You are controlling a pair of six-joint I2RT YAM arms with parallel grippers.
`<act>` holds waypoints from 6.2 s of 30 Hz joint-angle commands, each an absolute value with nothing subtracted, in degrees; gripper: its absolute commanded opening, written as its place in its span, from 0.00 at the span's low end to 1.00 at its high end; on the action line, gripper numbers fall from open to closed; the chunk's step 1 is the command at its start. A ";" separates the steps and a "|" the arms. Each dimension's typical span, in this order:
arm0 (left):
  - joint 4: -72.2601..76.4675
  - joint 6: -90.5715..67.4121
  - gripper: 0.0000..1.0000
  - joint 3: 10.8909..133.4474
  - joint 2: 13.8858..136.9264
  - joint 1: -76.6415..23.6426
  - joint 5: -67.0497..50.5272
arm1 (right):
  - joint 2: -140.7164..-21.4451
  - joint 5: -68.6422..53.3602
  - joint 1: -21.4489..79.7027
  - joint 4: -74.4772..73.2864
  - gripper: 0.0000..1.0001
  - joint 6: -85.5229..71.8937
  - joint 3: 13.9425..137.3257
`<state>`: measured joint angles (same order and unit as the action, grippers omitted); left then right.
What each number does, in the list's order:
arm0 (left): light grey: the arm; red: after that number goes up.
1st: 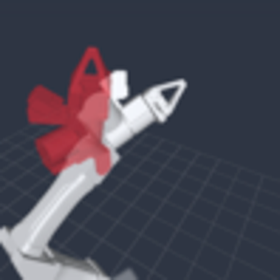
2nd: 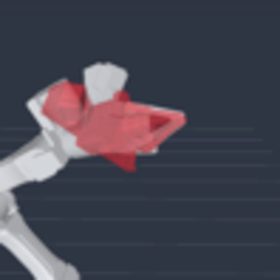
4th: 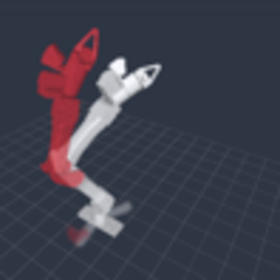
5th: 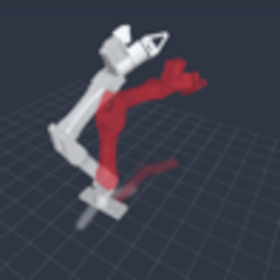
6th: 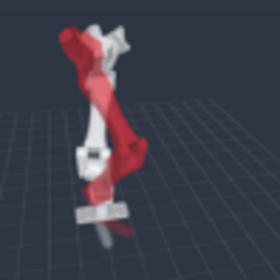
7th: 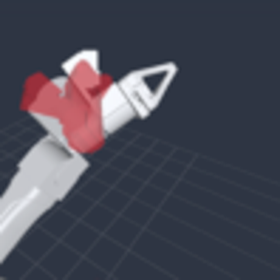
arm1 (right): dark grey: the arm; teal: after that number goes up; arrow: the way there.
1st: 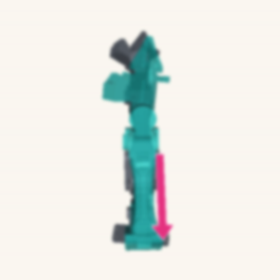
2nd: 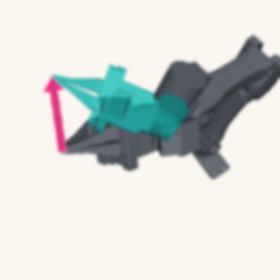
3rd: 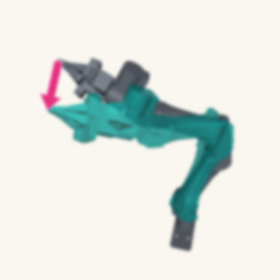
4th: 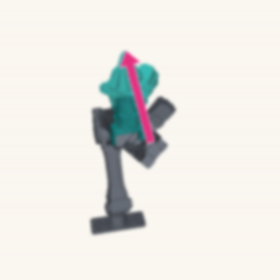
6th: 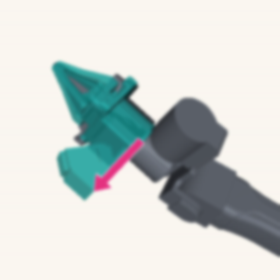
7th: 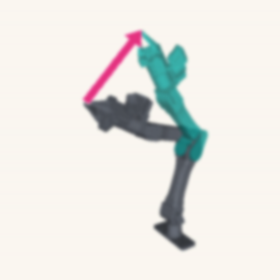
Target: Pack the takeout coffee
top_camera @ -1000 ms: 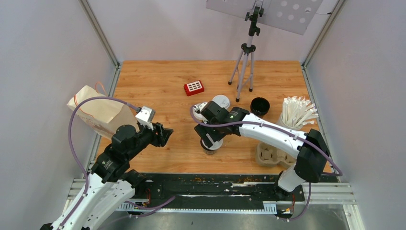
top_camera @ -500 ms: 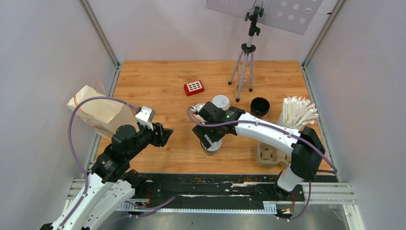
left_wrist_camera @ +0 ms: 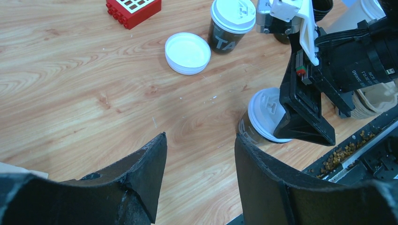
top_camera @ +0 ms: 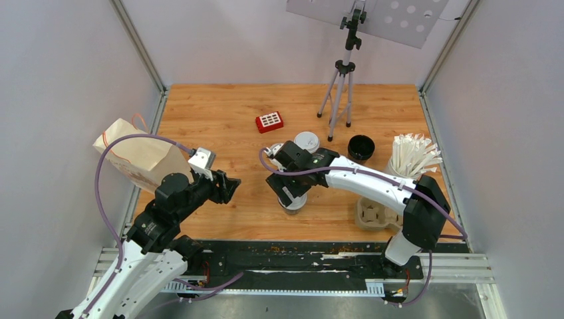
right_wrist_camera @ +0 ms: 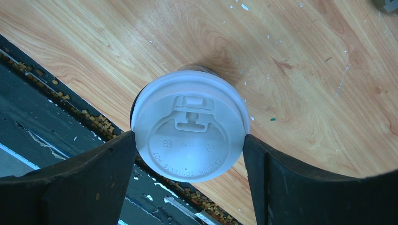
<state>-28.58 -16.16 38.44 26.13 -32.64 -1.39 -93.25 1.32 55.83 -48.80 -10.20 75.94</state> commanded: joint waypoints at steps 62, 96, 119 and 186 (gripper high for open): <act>22.24 -45.94 0.56 21.88 66.11 -36.14 -24.96 | -85.60 -14.17 42.02 -33.88 0.75 -6.30 60.67; 16.94 -52.18 0.48 21.33 56.88 -36.71 -19.47 | -89.58 -16.39 41.67 -33.22 0.51 -4.77 63.34; 14.34 -47.12 0.42 23.77 63.09 -34.63 -22.48 | -89.47 -20.28 41.74 -29.89 0.52 -0.22 59.61; -7.14 -53.14 0.44 26.81 53.17 -43.21 -8.95 | -93.80 -26.87 39.91 -25.77 0.69 2.81 63.66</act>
